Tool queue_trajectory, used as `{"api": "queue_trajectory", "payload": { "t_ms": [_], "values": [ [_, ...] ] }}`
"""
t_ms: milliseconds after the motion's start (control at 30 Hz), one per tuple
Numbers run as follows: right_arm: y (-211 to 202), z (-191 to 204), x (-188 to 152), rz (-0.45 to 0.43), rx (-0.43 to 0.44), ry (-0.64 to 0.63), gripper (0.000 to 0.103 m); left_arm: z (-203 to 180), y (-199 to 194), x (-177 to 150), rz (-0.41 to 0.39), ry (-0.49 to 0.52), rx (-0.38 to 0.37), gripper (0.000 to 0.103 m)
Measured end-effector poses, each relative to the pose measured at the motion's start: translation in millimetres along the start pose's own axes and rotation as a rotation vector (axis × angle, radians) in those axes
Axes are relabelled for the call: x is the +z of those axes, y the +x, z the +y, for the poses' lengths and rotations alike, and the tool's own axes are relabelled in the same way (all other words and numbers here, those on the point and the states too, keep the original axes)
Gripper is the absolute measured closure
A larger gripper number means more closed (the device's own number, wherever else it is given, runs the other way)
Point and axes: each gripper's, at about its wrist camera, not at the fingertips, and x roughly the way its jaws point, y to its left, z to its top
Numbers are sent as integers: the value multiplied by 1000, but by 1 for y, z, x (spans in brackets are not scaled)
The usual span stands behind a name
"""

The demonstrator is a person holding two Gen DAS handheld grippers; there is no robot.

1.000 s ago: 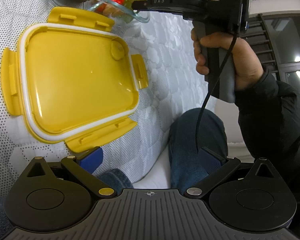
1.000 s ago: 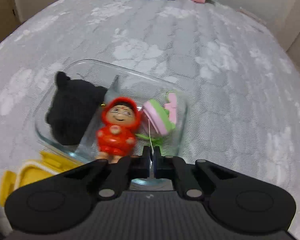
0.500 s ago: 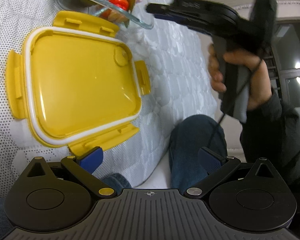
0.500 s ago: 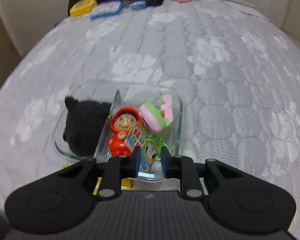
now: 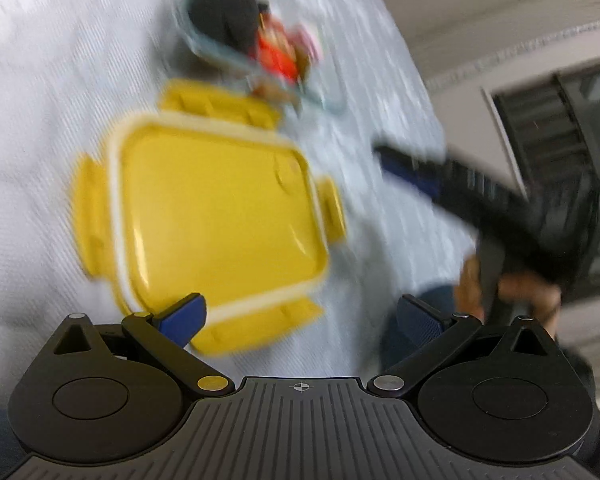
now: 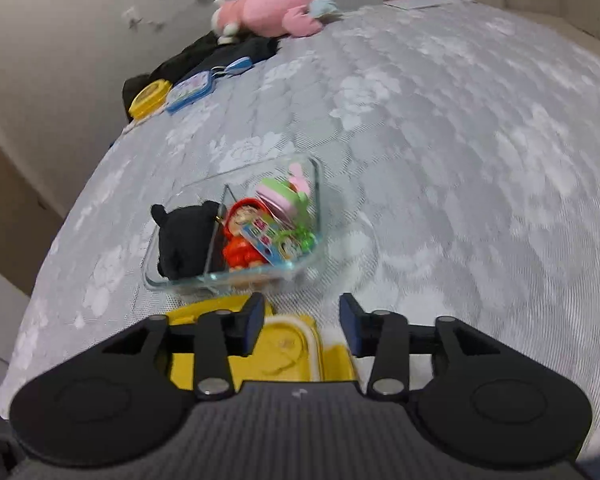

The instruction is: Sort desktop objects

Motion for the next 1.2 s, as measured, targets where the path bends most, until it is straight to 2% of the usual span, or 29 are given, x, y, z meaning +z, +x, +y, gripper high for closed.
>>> {"api": "queue_trajectory", "payload": {
  "t_ms": [167, 300, 400, 533, 733, 867, 967, 1033, 1200],
  "values": [
    [1, -12, -19, -3, -10, 30, 53, -7, -16, 0, -198, 15, 145, 0],
    [-4, -15, -22, -43, -5, 47, 25, -10, -21, -1, -304, 18, 242, 0],
    [-9, -14, -26, -58, -25, 22, 25, -9, -25, -1, -351, -1, 294, 0],
    [-18, -14, -31, -77, -32, 17, 25, -13, -24, -3, -362, 0, 354, 0],
    [-20, -17, -35, -74, -39, 21, 22, -22, -13, -2, -327, 57, 395, 0],
    [-17, -19, -34, -66, -38, 31, 22, -30, -17, -5, -371, 88, 416, 0],
    [-22, -17, -31, -99, -28, 28, 23, -46, -17, 1, -432, 177, 432, 0],
    [-25, -14, -28, -126, -26, 18, 23, -59, -10, 13, -417, 244, 473, 0],
    [-27, -11, -18, -169, -20, 11, 22, -84, 8, 41, -373, 309, 505, 0]
  ]
}}
